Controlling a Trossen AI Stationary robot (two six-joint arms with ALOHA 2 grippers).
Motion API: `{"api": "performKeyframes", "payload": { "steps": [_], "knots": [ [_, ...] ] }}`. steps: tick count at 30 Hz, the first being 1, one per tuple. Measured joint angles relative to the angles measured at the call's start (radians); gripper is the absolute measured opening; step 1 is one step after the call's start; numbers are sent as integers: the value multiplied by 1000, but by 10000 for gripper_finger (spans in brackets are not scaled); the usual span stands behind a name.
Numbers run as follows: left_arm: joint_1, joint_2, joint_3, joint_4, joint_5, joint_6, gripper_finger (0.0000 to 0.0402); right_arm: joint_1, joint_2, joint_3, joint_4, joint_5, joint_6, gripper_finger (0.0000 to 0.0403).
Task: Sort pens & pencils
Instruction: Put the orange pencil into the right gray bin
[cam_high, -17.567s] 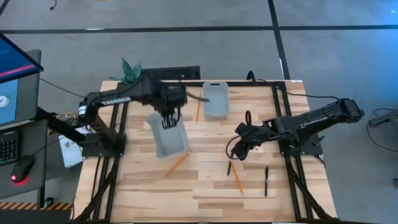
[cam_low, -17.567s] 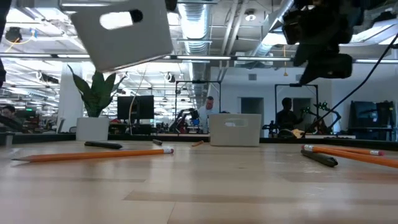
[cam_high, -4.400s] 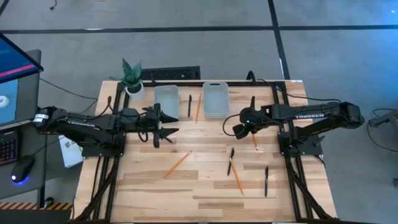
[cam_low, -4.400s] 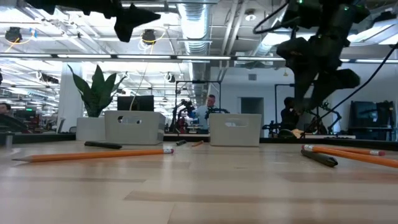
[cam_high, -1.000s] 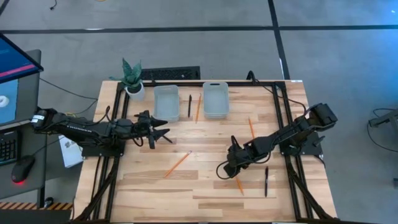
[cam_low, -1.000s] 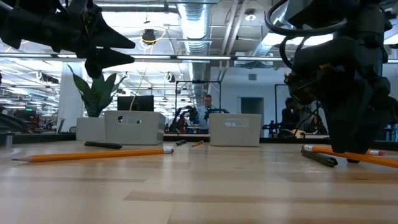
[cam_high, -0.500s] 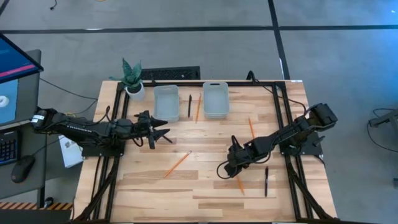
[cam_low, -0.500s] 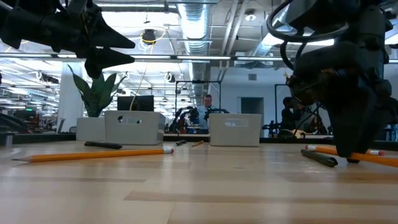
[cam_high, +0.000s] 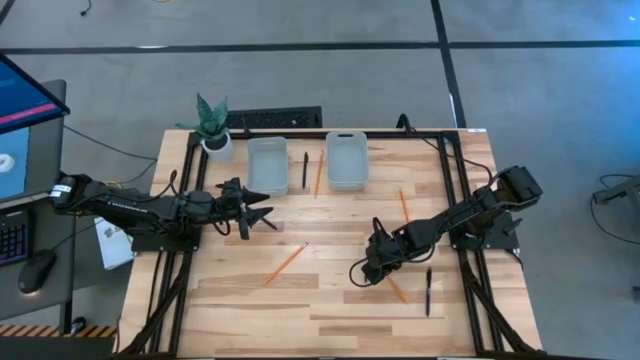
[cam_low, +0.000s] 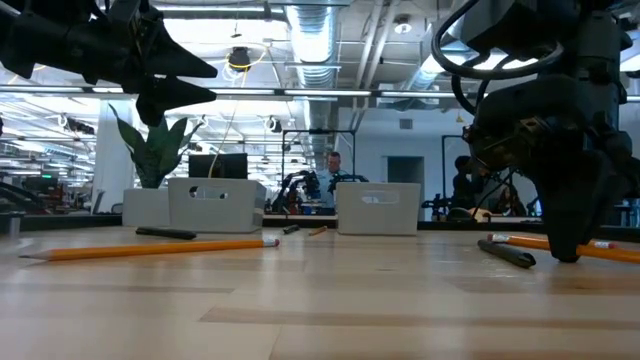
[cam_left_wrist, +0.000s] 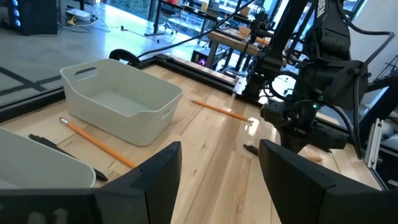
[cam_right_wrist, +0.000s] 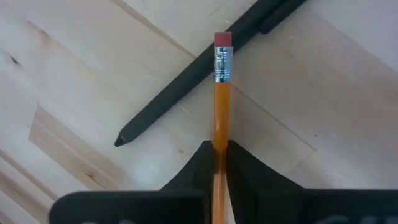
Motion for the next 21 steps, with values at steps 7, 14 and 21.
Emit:
{"api": "performKeyframes", "payload": {
  "steps": [7, 14, 21],
  "knots": [
    [0, 0, 0, 0, 0, 0, 206, 0, 1, 5, -5, 0, 15, 63],
    [0, 0, 0, -5, 0, 0, 206, -26, 5, 72, -8, -1, -56, 50],
    [0, 0, 0, -7, 0, 0, 206, -100, 4, 184, -13, -1, -200, 60]
  ]
}}
